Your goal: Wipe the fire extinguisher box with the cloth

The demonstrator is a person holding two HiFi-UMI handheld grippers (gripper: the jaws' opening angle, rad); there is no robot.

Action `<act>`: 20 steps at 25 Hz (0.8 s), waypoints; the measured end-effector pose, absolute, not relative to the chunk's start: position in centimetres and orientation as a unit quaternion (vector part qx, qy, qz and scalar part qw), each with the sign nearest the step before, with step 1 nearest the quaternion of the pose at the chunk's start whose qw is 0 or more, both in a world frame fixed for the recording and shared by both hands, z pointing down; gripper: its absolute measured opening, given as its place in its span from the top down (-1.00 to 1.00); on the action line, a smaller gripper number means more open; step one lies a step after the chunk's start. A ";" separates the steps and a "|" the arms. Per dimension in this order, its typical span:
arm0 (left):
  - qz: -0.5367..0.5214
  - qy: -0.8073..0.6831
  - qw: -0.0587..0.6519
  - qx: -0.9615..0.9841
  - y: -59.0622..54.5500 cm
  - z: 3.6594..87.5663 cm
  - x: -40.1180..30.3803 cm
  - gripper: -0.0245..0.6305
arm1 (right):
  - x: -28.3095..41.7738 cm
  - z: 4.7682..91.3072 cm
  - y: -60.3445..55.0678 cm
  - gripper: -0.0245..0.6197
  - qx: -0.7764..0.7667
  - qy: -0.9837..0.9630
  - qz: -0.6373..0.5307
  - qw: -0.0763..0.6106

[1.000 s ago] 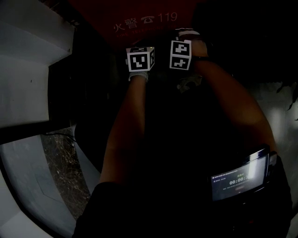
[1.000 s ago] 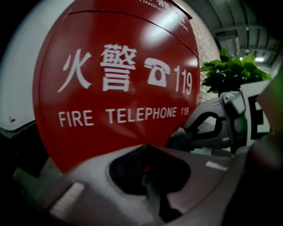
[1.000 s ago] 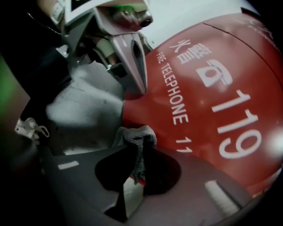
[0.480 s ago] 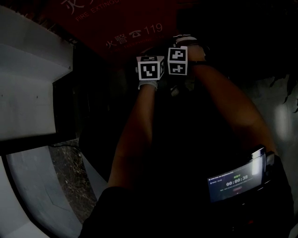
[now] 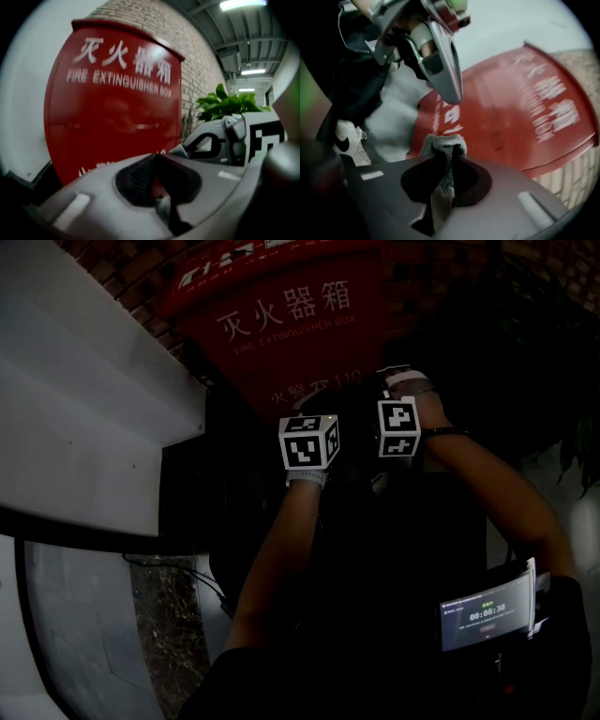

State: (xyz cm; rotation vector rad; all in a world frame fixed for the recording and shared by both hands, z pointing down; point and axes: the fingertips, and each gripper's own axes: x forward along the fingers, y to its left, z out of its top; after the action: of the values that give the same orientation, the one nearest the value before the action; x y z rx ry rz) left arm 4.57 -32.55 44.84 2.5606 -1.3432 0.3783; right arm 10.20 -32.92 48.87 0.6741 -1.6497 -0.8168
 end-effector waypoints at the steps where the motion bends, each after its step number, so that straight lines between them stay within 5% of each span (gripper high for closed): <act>1: 0.118 -0.454 0.108 0.877 -32.2 42.6 4.4 0.92 | 9.7 46.6 -32.6 0.81 0.287 -0.704 -0.357 0.543; 20: 0.046 -0.497 -0.091 0.862 -32.8 9.2 -6.5 0.92 | -2.5 10.0 -33.2 0.81 0.311 -0.666 -0.531 0.423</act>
State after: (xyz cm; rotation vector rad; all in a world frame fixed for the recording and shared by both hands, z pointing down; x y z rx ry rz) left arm -6.49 -32.81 9.23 2.8771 -1.6588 0.1531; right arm -2.49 -33.21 9.99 0.7783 -1.6665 -1.3282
